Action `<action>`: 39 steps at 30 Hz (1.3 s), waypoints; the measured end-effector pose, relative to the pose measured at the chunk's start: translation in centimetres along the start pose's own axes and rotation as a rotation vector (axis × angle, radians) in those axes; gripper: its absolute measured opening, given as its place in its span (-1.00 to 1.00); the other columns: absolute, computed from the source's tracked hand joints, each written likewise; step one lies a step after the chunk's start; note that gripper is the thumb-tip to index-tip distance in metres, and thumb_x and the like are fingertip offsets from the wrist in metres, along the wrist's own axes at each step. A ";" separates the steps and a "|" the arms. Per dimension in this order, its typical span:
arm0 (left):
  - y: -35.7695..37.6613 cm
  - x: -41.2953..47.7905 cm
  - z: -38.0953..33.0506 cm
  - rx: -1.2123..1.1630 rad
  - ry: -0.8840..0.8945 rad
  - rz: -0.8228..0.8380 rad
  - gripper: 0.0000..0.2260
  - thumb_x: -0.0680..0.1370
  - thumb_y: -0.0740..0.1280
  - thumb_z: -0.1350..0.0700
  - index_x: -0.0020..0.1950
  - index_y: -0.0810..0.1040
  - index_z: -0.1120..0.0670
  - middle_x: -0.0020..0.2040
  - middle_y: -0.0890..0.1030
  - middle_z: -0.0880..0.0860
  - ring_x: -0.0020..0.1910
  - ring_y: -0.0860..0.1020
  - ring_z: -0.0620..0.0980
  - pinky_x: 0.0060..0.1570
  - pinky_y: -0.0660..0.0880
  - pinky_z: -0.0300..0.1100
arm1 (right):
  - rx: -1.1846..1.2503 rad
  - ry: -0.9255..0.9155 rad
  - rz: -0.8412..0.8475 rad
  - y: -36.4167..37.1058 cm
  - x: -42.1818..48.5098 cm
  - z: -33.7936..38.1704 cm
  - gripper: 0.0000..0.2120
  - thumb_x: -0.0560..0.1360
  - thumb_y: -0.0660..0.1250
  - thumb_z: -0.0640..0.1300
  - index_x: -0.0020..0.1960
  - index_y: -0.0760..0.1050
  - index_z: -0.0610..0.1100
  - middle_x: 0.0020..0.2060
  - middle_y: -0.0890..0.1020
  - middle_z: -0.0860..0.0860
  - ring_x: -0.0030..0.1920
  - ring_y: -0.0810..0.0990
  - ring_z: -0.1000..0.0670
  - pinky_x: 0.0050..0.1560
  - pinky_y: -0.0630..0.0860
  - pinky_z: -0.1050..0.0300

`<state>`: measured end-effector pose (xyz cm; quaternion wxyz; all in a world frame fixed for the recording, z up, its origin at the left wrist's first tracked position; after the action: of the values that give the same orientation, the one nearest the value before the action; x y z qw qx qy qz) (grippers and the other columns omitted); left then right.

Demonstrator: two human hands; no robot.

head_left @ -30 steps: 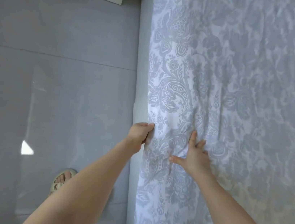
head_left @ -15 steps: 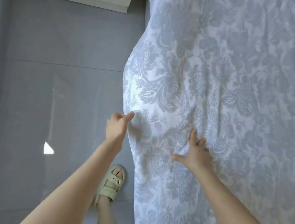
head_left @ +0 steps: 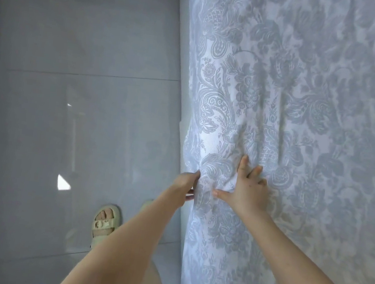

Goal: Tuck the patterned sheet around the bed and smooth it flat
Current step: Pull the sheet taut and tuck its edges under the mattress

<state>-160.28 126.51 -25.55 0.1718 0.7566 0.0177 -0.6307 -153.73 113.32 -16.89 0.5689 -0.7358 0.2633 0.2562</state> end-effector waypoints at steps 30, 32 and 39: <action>-20.9 -9.4 -55.0 0.407 0.612 -0.380 -0.83 0.54 0.25 0.16 -0.27 0.45 0.05 -0.26 0.56 0.05 -0.22 0.49 0.06 -0.13 0.43 -0.11 | 0.174 -0.046 -0.270 -46.3 26.1 19.9 -0.70 0.61 0.09 0.11 0.03 0.42 -0.12 -0.24 0.50 0.00 -0.18 0.49 -0.05 -0.36 0.26 0.20; -20.1 -8.9 -60.5 0.403 0.637 -0.377 -0.83 0.54 0.25 0.14 -0.26 0.45 0.03 -0.22 0.57 0.06 -0.19 0.50 0.07 -0.09 0.47 -0.08 | 0.207 -0.058 -0.302 -49.9 29.5 20.8 -0.64 0.60 0.10 0.12 0.17 0.41 -0.14 -0.16 0.55 -0.03 -0.11 0.53 -0.08 -0.29 0.33 0.18; -18.1 -6.0 -79.1 0.339 0.677 -0.450 -0.92 0.53 0.25 0.11 -0.14 0.49 0.06 -0.09 0.60 0.09 -0.16 0.51 0.06 0.00 0.52 -0.01 | 0.328 0.026 -0.299 -60.0 42.6 22.0 -0.26 0.51 0.16 0.29 0.49 0.12 -0.18 0.32 0.40 -0.14 0.27 0.44 -0.18 0.11 0.45 -0.01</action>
<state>-90.86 167.00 -12.56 -0.1117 0.9153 0.1336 -0.3631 -83.58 143.51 -8.44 0.7094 -0.6672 0.1969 0.1134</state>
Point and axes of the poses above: each hand's wrist, its own x-axis towards the middle knuckle, its own y-axis out of the palm, z = x × y, the point moved 7 cm from there along x, towards the middle knuckle
